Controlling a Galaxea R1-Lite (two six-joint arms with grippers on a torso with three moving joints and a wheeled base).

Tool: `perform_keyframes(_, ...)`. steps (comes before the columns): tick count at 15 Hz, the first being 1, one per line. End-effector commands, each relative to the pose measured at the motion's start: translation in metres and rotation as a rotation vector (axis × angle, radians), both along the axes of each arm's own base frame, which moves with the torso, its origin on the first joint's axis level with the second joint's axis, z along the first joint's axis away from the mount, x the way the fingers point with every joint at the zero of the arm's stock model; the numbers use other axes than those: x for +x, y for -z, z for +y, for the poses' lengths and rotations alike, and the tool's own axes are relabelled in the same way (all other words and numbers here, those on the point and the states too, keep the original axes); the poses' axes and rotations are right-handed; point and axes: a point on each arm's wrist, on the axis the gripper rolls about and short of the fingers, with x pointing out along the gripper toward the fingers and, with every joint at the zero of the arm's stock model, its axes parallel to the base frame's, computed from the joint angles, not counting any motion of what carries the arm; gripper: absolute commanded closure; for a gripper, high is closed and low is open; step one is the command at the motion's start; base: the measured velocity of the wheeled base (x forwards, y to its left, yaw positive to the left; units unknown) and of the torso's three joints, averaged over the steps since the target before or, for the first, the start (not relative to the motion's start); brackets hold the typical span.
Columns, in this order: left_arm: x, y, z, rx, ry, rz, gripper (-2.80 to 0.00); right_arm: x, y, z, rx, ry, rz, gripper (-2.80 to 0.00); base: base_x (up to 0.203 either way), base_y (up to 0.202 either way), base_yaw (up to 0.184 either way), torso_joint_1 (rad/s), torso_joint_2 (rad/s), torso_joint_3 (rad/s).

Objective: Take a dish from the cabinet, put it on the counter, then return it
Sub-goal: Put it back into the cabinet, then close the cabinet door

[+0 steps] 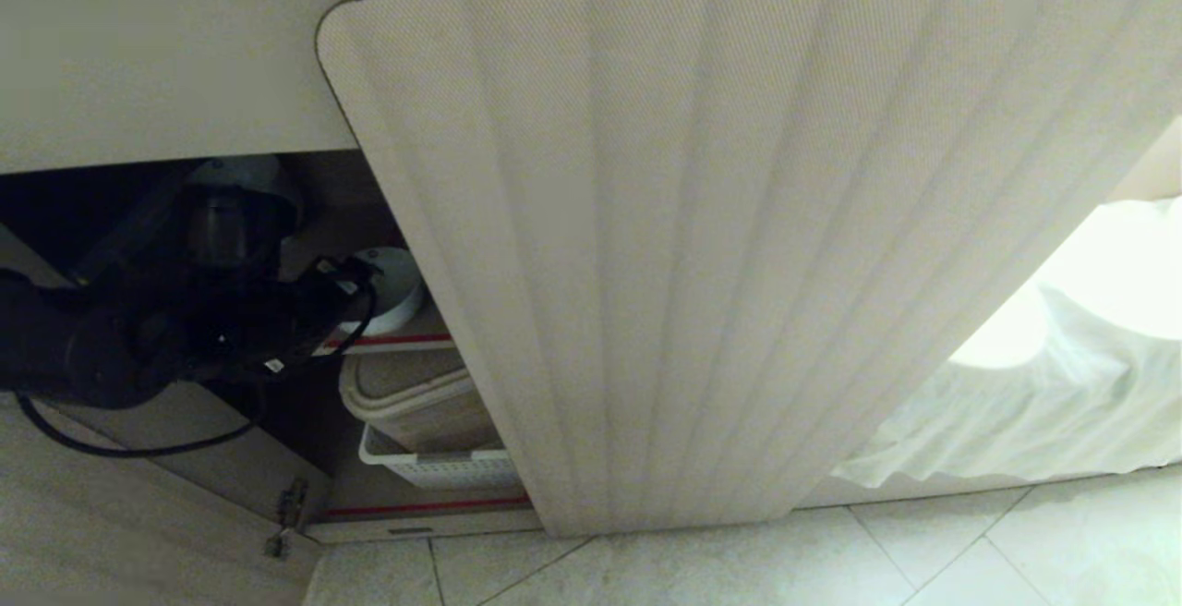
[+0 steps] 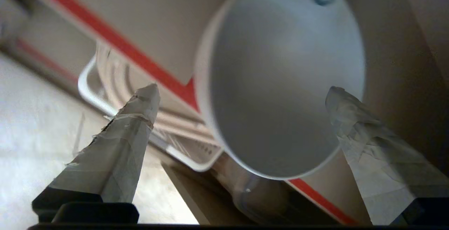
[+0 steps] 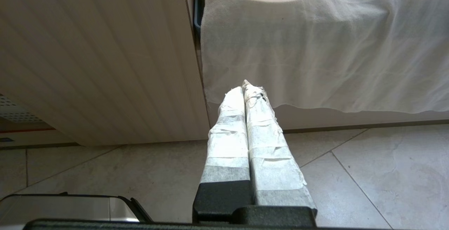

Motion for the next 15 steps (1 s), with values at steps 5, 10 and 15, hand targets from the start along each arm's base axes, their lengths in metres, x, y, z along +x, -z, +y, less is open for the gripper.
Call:
perform_keyframes(5,-0.021,-0.003,0.001,0.031,0.007,-0.075,-2.8,0.0,0.0,0.0,0.0,0.0,-0.001,0.0,0.0,0.0,0.0,0.0,0.0,0.0)
perform_keyframes(10,-0.038,-0.01,0.0,0.094,0.023,-0.094,-2.8,0.0,0.0,0.0,-0.001,-0.001,-0.001,0.0,0.0,0.0,0.0,0.0,0.0,0.0)
perform_keyframes(15,-0.052,-0.003,0.0,0.148,0.056,-0.135,-2.8,0.0,0.0,0.0,0.0,0.001,-0.001,0.0,0.0,0.0,0.0,0.0,0.0,0.0)
